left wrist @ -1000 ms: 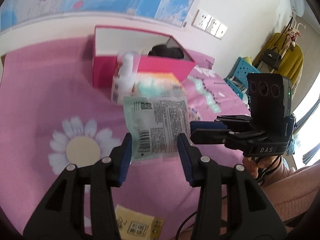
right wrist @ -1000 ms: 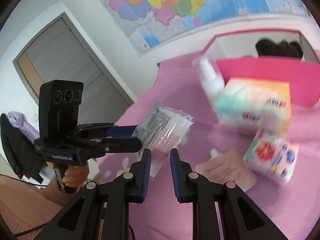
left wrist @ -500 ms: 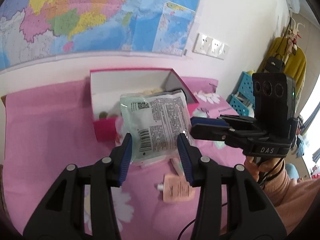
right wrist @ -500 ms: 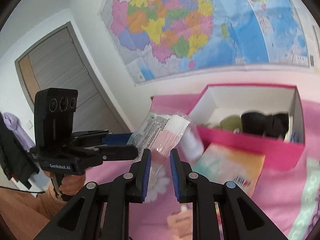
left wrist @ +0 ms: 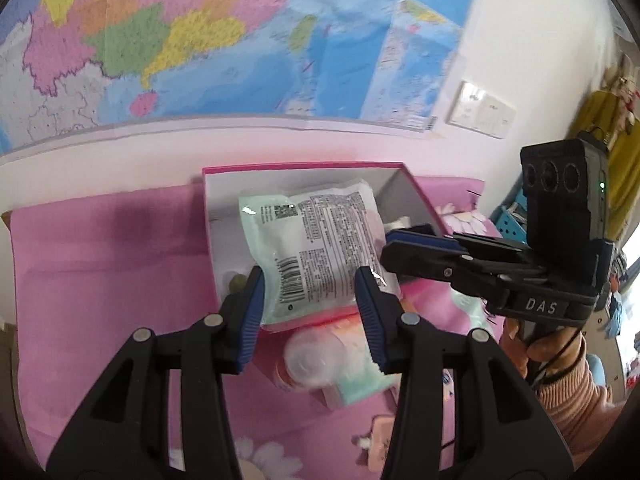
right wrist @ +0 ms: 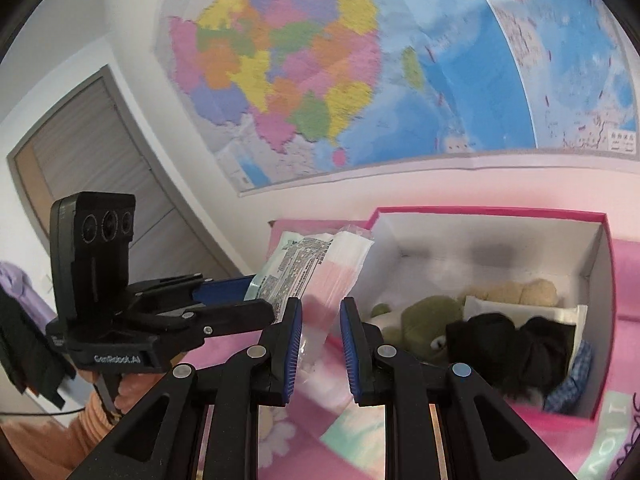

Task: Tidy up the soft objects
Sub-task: 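Carry the clear plastic bag into the pink box with both grippers and release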

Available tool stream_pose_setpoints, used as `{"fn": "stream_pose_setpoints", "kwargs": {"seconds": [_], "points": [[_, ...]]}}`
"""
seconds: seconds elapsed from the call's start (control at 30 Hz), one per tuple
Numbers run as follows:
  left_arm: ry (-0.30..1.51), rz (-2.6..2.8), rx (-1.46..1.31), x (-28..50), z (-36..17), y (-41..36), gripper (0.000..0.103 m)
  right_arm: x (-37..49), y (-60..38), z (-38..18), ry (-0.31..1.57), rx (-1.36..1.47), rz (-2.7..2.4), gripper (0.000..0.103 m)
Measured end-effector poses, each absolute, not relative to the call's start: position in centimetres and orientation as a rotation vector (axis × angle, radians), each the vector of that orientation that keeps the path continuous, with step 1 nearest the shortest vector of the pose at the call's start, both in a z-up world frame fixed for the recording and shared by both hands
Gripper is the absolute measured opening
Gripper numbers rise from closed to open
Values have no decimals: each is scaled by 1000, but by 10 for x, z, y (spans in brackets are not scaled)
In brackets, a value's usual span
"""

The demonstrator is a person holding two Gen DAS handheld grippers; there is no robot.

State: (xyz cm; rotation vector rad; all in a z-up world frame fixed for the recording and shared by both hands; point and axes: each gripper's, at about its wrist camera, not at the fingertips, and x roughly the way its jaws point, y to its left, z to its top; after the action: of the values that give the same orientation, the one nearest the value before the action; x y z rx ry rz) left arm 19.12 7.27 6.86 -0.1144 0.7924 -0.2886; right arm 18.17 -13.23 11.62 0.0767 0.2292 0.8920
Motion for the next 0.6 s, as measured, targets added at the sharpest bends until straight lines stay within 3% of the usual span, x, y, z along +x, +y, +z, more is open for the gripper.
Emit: {"fn": "stream_pose_setpoints", "kwargs": {"seconds": [0.3, 0.6], "points": [[907, -210, -143, 241, 32, 78, 47, 240, -119, 118, 311, 86, 798, 20], [886, -141, -137, 237, 24, 87, 47, 249, -115, 115, 302, 87, 736, 28]]}}
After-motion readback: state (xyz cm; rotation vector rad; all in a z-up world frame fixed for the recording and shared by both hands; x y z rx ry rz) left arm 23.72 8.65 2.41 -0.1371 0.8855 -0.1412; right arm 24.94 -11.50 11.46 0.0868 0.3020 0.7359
